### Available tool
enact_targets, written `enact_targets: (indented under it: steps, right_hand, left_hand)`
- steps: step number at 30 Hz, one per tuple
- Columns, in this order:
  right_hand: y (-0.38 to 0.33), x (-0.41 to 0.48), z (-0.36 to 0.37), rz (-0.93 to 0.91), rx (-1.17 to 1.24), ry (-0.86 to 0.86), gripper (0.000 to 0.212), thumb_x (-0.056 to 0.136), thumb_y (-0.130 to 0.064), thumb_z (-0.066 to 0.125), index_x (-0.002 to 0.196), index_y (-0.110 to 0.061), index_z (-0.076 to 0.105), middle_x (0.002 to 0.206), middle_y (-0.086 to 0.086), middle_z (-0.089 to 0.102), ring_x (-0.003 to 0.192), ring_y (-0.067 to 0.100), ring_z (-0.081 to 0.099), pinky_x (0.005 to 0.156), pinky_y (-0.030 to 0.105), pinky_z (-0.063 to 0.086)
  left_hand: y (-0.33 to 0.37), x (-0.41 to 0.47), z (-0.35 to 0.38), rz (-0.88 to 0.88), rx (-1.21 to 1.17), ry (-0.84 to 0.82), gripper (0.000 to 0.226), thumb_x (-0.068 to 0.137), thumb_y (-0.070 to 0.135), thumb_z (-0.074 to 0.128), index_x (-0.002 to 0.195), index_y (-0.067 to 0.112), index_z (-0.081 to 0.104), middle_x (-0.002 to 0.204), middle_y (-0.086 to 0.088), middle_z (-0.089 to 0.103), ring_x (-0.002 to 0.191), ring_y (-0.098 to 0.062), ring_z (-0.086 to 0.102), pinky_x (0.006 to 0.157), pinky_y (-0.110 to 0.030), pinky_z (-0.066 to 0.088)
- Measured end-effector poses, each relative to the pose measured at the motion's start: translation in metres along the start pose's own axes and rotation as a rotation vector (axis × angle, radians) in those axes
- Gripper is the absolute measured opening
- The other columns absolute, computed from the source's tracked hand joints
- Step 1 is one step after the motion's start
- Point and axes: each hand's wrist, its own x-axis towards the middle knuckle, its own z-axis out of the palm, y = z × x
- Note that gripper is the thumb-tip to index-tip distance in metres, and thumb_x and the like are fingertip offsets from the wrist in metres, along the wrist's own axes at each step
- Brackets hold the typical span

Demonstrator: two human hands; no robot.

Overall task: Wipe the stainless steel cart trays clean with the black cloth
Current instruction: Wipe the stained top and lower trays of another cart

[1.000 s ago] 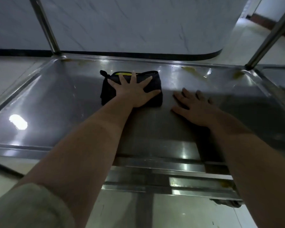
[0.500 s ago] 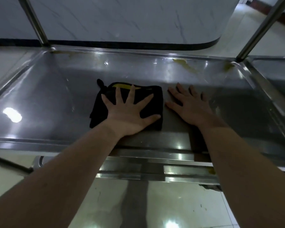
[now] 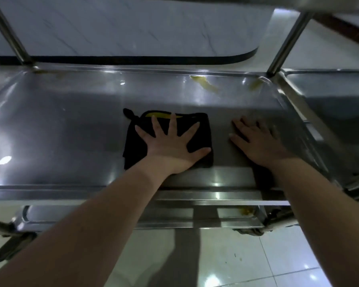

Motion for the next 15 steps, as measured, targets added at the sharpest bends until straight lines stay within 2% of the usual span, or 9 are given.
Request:
enact_targets:
  steps: [8, 11, 15]
  right_hand:
    - [-0.001, 0.001, 0.013, 0.013, -0.034, 0.097, 0.062, 0.098, -0.062, 0.022, 0.155, -0.042, 0.008, 0.164, -0.013, 0.005, 0.151, 0.023, 0.0, 0.12, 0.051, -0.002]
    - [0.001, 0.005, 0.012, 0.023, 0.011, 0.093, 0.065, 0.098, -0.063, 0.026, 0.155, -0.039, 0.009, 0.164, -0.014, 0.004, 0.152, 0.021, 0.0, 0.12, 0.05, -0.003]
    - [0.001, 0.008, 0.011, 0.025, 0.022, 0.078, 0.063, 0.098, -0.062, 0.026, 0.155, -0.039, 0.011, 0.164, -0.016, 0.004, 0.152, 0.019, -0.001, 0.12, 0.05, -0.003]
  left_hand:
    - [0.053, 0.124, -0.025, -0.006, -0.031, 0.047, 0.084, 0.076, 0.092, 0.013, 0.15, 0.056, -0.004, 0.165, -0.004, -0.013, 0.145, -0.05, -0.015, 0.101, -0.081, -0.01]
    - [0.056, 0.136, -0.028, -0.007, -0.023, 0.053, 0.085, 0.076, 0.093, 0.013, 0.15, 0.055, -0.003, 0.165, -0.005, -0.013, 0.145, -0.05, -0.015, 0.101, -0.081, -0.009]
    - [0.045, 0.108, -0.022, 0.024, -0.007, 0.038, 0.083, 0.076, 0.092, 0.012, 0.15, 0.056, -0.004, 0.165, -0.002, -0.014, 0.146, -0.047, -0.016, 0.102, -0.08, -0.009]
